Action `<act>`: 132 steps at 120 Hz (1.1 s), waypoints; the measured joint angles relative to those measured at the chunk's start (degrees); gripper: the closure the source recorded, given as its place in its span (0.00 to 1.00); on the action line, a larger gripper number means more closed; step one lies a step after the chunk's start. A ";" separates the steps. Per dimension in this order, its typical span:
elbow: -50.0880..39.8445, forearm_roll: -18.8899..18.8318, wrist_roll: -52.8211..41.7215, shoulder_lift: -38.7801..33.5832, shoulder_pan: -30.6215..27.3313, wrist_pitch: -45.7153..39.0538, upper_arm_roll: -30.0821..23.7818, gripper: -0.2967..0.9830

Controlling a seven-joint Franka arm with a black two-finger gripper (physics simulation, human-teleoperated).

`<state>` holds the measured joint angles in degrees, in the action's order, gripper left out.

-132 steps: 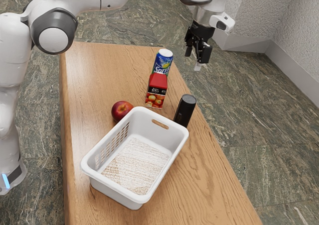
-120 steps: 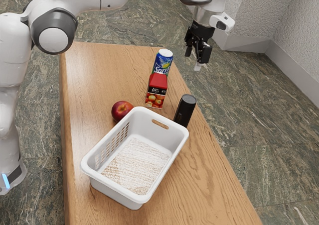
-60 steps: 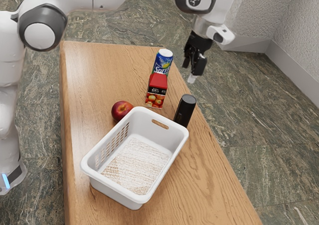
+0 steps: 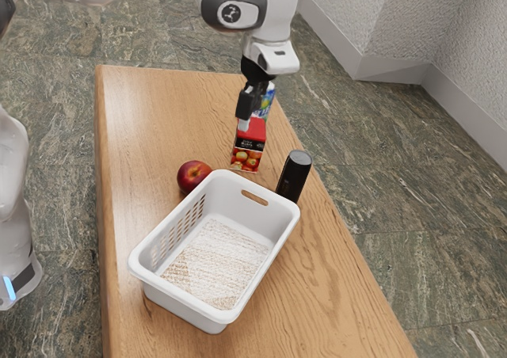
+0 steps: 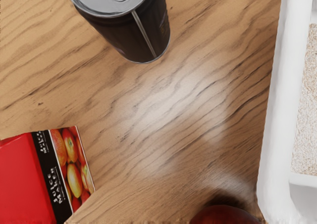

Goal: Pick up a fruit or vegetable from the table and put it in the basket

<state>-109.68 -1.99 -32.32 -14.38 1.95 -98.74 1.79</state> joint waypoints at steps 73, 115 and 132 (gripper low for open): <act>-19.95 -0.95 -17.87 -15.75 -0.02 -7.22 4.32 0.23; -19.88 0.27 -22.17 -11.68 0.05 -5.05 3.96 0.23; -21.09 0.83 -23.30 -12.62 0.07 -4.63 3.85 0.23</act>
<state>-130.78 -1.16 -55.62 -26.99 2.02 -103.37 5.64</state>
